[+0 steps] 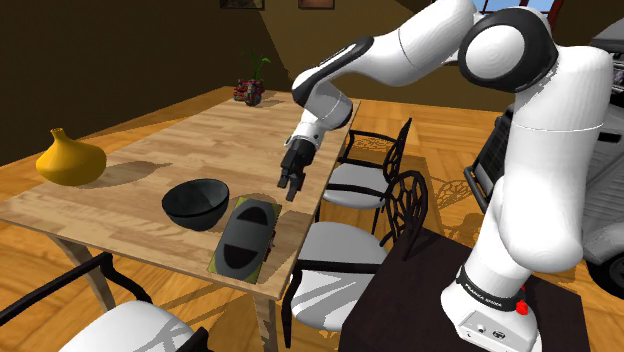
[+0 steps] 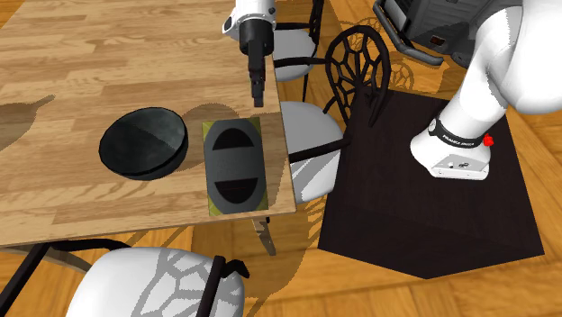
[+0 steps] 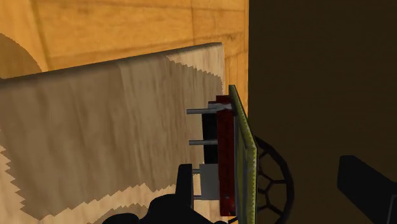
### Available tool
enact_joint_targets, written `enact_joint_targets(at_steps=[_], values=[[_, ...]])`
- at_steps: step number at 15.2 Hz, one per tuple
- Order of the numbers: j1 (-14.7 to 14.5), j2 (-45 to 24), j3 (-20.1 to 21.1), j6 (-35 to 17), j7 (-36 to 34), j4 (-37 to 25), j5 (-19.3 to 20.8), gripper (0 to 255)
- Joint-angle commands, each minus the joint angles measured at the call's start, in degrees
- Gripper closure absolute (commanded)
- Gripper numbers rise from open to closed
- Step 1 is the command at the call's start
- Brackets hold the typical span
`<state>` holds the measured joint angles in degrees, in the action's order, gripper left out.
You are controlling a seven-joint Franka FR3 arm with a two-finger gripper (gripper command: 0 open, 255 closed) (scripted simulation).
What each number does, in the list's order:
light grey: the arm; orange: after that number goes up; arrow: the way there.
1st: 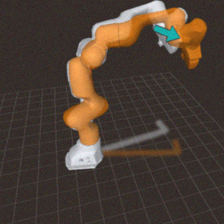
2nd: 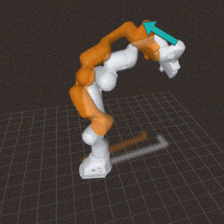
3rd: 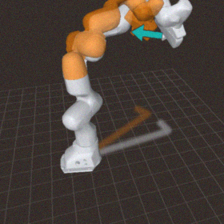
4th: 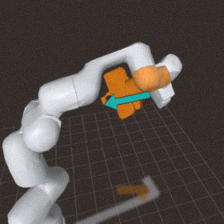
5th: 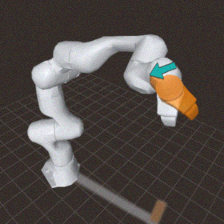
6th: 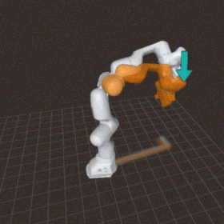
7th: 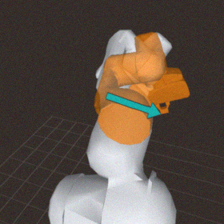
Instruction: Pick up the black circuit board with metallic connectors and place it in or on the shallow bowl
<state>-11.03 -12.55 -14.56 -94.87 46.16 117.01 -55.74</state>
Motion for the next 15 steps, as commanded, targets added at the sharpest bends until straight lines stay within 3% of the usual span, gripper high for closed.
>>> enact_joint_targets(at_steps=[1,7,15], values=[[-0.2,-1.5,0.6,-0.2,0.9,-0.6,-1.6,0],[-1.9,-1.7,1.9,-3.4,1.5,1.5,-3.4,0],[-1.9,-1.7,1.9,-3.4,1.5,1.5,-3.4,0]])
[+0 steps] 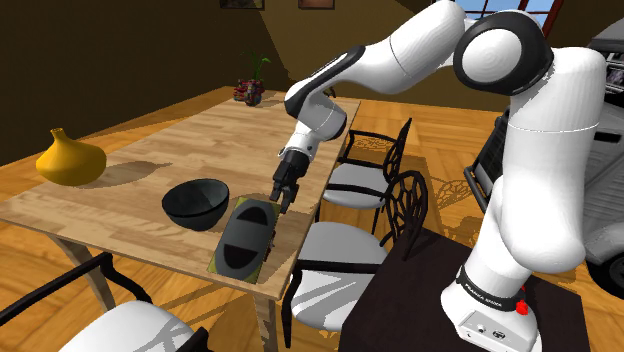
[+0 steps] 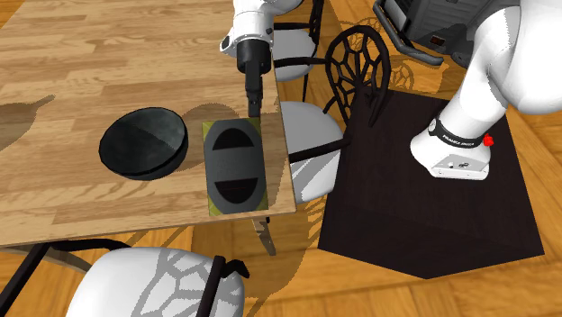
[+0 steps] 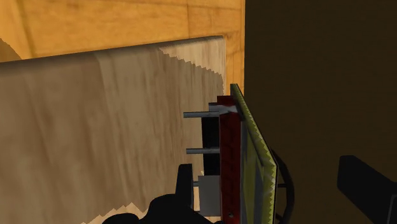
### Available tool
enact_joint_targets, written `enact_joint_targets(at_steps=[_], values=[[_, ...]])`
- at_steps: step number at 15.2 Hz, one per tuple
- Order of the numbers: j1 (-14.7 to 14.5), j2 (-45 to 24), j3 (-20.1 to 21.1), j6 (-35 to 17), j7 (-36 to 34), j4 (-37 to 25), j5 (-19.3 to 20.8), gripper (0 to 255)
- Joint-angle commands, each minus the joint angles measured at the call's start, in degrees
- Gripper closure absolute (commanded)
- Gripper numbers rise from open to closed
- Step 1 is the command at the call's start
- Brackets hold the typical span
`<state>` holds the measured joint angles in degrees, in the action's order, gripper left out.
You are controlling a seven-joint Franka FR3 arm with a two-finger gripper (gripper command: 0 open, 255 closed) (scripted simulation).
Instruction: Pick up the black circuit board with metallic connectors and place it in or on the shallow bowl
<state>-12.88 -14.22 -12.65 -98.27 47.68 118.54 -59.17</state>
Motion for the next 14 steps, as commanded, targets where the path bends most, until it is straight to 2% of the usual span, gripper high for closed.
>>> enact_joint_targets(at_steps=[1,10,14], values=[[0.0,0.0,0.0,0.0,0.0,0.0,0.0,255],[0.0,0.0,0.0,0.0,0.0,0.0,0.0,255],[0.0,1.9,-0.2,1.1,-2.1,-0.4,0.7,255]])
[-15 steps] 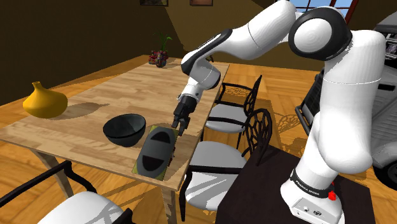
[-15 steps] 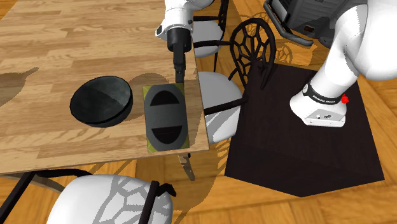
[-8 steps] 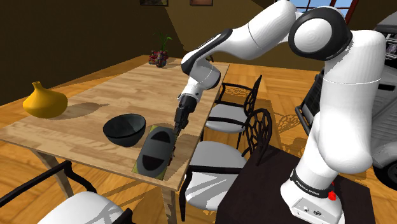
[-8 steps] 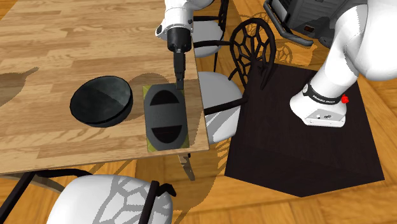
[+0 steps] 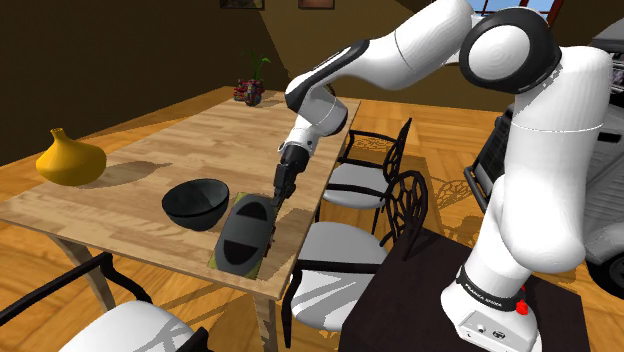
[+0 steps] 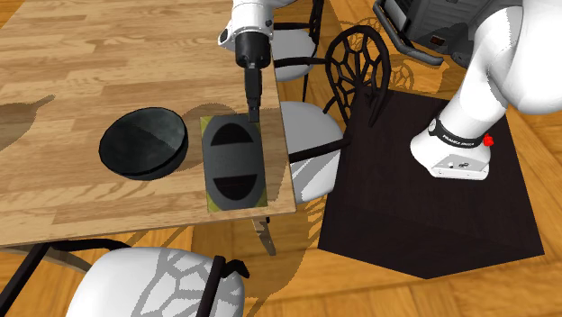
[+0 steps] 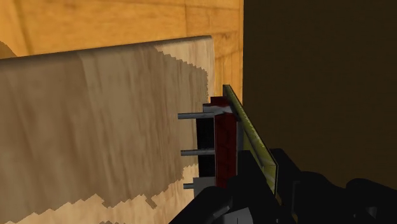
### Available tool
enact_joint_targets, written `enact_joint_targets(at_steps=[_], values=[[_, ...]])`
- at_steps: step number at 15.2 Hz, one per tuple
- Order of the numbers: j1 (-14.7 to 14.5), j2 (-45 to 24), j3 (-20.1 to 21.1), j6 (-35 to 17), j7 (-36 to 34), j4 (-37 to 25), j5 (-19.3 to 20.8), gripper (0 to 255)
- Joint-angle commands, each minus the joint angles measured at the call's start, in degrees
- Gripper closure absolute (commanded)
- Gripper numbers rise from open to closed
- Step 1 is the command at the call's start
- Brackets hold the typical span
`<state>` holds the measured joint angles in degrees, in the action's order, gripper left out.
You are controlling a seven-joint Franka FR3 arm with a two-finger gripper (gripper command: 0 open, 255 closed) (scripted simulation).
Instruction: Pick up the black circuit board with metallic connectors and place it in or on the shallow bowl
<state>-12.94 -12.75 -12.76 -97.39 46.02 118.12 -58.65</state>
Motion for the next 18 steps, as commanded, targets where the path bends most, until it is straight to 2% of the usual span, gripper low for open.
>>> enact_joint_targets(at_steps=[1,18], values=[[0.0,0.9,-0.1,0.6,-0.9,-0.2,0.4,255],[0.1,7.5,-0.6,6.1,-9.8,-4.2,2.6,255]])
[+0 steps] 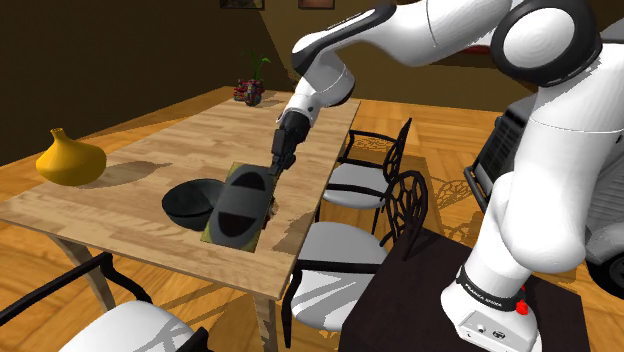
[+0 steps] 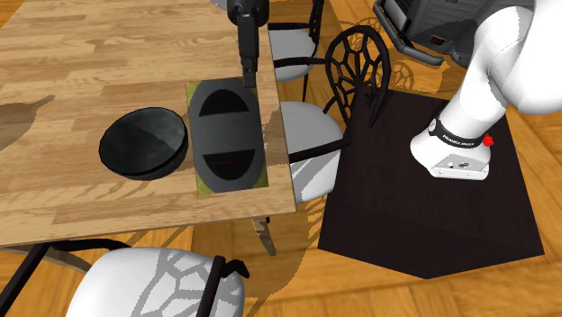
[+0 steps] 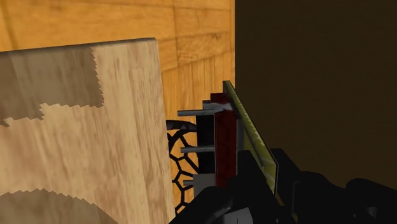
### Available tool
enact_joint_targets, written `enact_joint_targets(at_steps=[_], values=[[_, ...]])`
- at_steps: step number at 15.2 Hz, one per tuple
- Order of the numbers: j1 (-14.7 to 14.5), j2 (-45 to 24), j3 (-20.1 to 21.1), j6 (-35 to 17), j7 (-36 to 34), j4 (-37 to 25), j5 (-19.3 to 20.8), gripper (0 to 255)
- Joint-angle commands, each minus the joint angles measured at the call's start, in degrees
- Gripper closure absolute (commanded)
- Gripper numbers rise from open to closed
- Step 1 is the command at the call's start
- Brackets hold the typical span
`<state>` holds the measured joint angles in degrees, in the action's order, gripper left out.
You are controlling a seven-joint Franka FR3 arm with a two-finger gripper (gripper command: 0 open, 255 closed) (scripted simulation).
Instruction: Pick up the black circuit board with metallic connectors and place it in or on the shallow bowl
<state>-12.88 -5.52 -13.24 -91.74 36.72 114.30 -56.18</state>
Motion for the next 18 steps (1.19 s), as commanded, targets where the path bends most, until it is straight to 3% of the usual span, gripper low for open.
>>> enact_joint_targets(at_steps=[1,11,18], values=[[0.1,0.5,-0.1,0.8,-1.0,-0.8,0.2,255],[0.3,2.8,-0.3,4.3,-5.9,-4.5,0.8,255],[2.0,-12.5,-0.1,10.8,-12.2,-28.3,-2.9,255]])
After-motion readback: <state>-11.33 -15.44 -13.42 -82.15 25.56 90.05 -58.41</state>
